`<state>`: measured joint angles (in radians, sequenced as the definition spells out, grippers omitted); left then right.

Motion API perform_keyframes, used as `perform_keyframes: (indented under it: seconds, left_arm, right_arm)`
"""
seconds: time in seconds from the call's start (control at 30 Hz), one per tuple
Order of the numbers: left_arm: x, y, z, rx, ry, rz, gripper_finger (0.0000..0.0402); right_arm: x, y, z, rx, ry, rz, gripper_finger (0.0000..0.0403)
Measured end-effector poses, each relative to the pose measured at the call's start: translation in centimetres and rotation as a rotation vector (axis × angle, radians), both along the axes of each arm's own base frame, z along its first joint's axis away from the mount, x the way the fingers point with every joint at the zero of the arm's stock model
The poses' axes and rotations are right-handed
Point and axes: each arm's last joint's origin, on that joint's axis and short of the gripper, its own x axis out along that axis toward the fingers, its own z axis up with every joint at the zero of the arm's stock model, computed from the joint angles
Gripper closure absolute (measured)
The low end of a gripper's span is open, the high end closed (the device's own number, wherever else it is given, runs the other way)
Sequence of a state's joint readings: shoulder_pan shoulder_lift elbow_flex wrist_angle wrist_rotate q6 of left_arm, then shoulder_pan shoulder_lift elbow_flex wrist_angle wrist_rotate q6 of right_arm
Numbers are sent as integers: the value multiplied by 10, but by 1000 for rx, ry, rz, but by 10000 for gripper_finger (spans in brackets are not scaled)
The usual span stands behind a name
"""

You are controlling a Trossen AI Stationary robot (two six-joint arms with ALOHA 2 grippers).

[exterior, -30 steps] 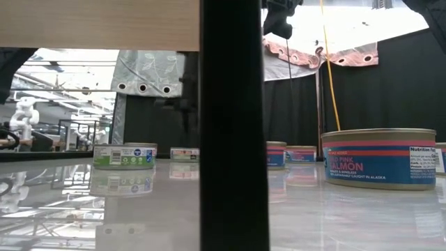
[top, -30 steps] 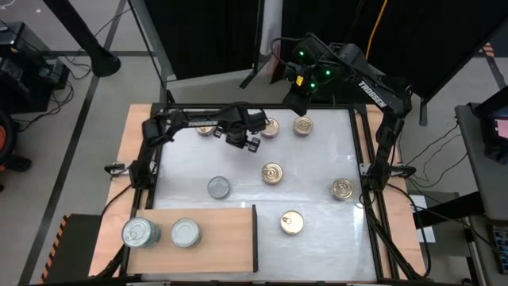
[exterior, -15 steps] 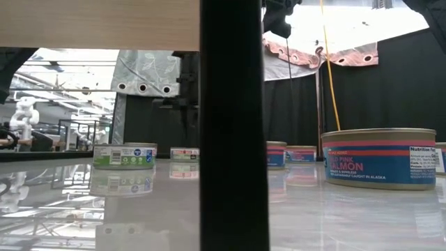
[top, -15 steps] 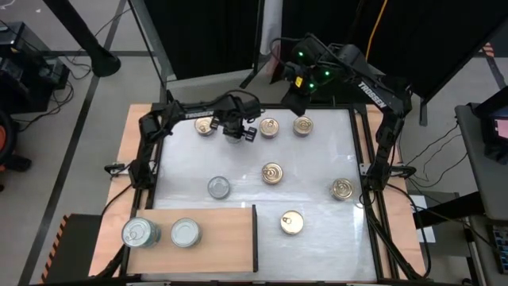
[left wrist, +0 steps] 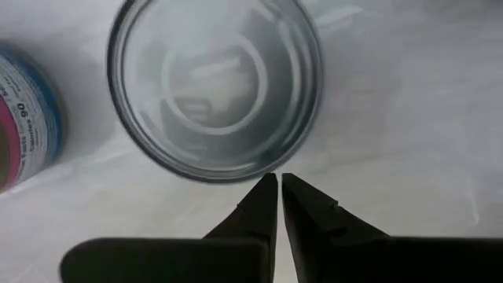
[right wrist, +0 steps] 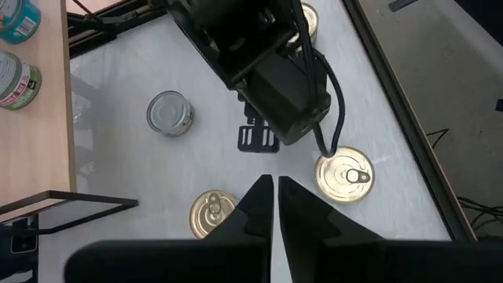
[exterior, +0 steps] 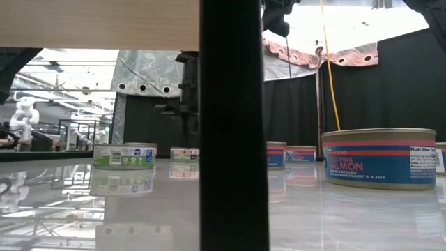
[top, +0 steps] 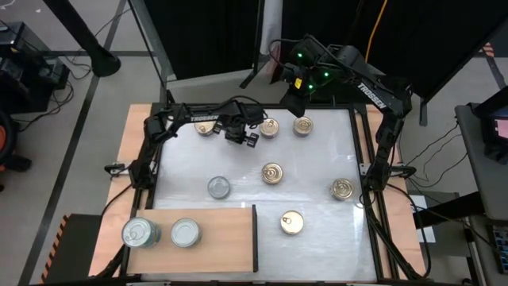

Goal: Stack canned seafood by type on shelf
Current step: Stack the green tuna can on top of the green tuna can on the shelf

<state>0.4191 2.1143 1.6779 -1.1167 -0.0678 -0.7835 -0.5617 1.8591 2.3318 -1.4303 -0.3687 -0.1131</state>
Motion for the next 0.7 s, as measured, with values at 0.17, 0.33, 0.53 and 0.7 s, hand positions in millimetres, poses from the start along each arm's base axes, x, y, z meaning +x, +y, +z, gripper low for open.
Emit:
perform_keyframes:
  seconds: [0.17, 0.33, 0.53, 0.7]
  left_arm:
    - [4, -3, -11, -1, 23, -16, 372]
    - [8, -7, -11, 10, 10, -28, 372]
    - [3, -10, 6, 55, 7, -4, 372]
    - [-3, -2, 4, 58, 35, 35, 372]
  right_arm:
    - [0, 0, 0, 0, 0, 1, 390]
    - [0, 0, 0, 1, 0, 1, 390]
    - [0, 0, 0, 1, 1, 2, 390]
    - [0, 0, 0, 2, 1, 3, 390]
